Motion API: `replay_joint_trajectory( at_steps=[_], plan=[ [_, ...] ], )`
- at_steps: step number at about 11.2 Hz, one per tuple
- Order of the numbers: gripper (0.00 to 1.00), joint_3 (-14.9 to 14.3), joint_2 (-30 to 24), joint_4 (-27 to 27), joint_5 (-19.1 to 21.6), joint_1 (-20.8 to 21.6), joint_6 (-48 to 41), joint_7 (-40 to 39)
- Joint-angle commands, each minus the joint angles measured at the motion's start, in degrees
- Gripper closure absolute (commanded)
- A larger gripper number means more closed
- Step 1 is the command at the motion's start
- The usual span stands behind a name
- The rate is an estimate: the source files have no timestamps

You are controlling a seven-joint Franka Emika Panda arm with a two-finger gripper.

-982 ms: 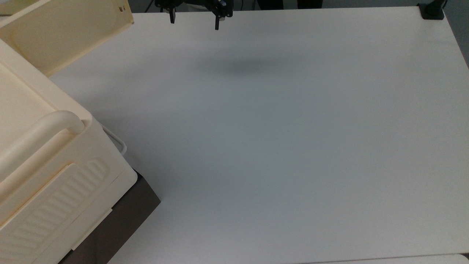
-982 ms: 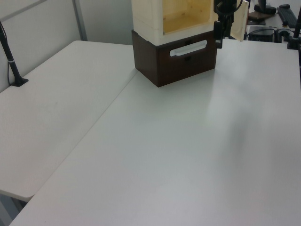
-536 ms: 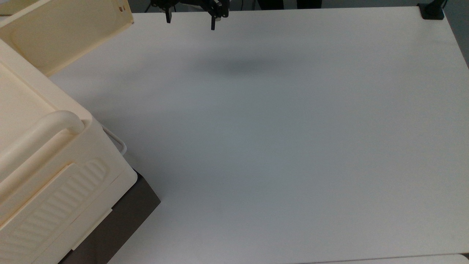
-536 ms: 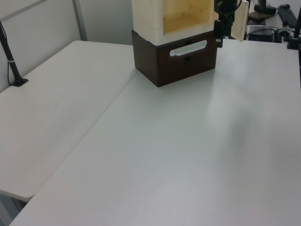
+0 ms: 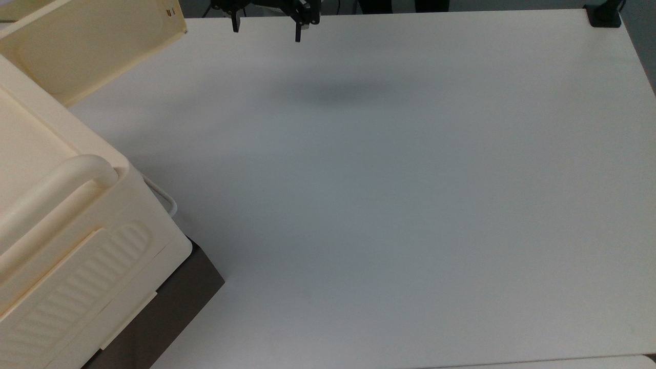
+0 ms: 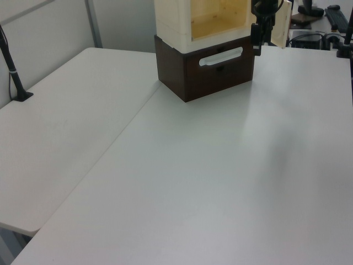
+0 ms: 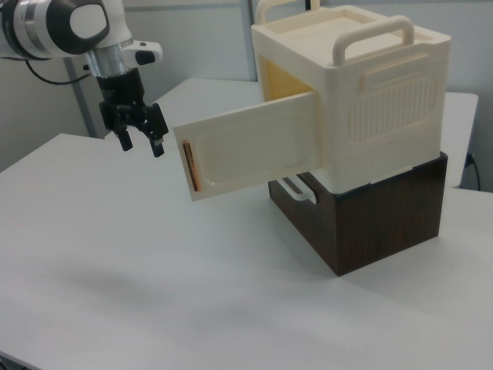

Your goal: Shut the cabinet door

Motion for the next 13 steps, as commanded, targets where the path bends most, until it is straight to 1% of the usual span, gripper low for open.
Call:
replay_joint_trajectory(
  at_steps=[1,2,3,4,5,9,11,13],
  plan=[
    [0.0,-0.25,-1.24,-0.82,0.12,0.3,-0.73,-0.13],
    [0.12,-0.25,-1.07,-0.82,0.12,0.39,-0.55,-0.3],
    [0.45,-0.17,-0.98,-0.82,0.12,0.65,-0.46,-0.31],
    [0.83,-0.16,-0.98,-0.99,0.21,0.74,-0.46,-0.31],
    [1.0,-0.16,-0.98,-1.0,0.21,0.83,-0.46,-0.31],
    [1.0,-0.16,-1.33,-0.73,0.21,0.57,-1.07,-0.3],
    [1.0,-0.43,-1.42,1.63,0.21,0.13,-1.16,-0.22],
    [1.0,-1.22,-2.3,6.1,0.21,-0.75,-3.87,-0.22]
  ],
)
